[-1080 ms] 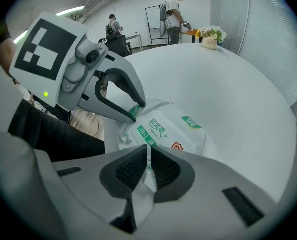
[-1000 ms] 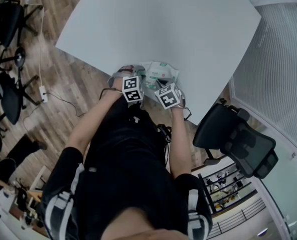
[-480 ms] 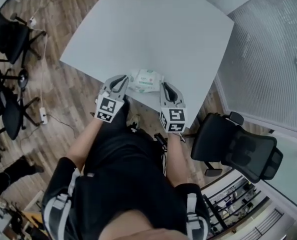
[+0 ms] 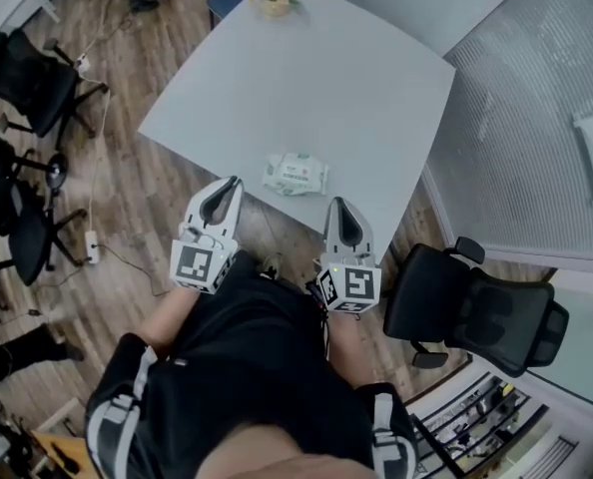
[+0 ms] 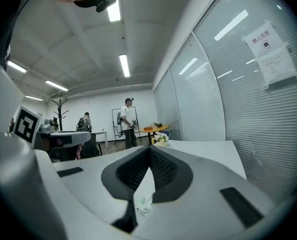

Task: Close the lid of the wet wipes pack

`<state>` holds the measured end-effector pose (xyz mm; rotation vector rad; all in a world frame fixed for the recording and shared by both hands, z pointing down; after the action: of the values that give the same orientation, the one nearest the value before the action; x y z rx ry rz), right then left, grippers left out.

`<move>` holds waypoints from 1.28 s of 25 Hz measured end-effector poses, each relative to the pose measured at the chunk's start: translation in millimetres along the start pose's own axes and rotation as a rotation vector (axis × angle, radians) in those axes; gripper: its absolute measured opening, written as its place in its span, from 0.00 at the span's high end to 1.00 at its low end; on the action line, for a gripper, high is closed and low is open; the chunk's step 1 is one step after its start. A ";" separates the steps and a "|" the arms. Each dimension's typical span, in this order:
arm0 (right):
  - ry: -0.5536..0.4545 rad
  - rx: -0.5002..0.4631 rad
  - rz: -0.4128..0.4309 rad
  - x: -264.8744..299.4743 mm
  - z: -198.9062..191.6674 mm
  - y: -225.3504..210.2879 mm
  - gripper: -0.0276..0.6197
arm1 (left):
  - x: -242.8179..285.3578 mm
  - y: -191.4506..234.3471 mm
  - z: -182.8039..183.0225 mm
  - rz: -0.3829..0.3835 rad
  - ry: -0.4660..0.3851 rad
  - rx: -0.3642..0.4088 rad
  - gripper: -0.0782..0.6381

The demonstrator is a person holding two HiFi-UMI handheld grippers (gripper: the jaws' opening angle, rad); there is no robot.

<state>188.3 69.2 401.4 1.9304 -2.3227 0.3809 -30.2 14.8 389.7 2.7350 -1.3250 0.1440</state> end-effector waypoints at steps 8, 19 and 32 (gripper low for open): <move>-0.010 0.029 -0.046 -18.0 1.5 38.6 0.92 | -20.7 2.9 -0.7 -0.047 0.009 -0.063 0.83; -0.006 0.049 -0.070 -27.1 -3.7 62.4 0.92 | -35.8 9.5 -5.9 -0.088 0.008 -0.070 0.83; -0.004 0.048 -0.079 -19.7 -4.7 72.9 0.92 | -39.2 20.2 -8.3 -0.105 0.008 -0.081 0.83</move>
<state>120.5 101.3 392.0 2.0393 -2.2509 0.4303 -70.5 33.8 393.9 2.7252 -1.1549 0.0911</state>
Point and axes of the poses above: the fingertips, and each gripper's own axes: x forward along the fingers, y to its left, z out of its top, the point moved 5 cm from there along -x, backward along the fingers, and after that the axes turned 3 degrees about y, right-handed, at the moved point
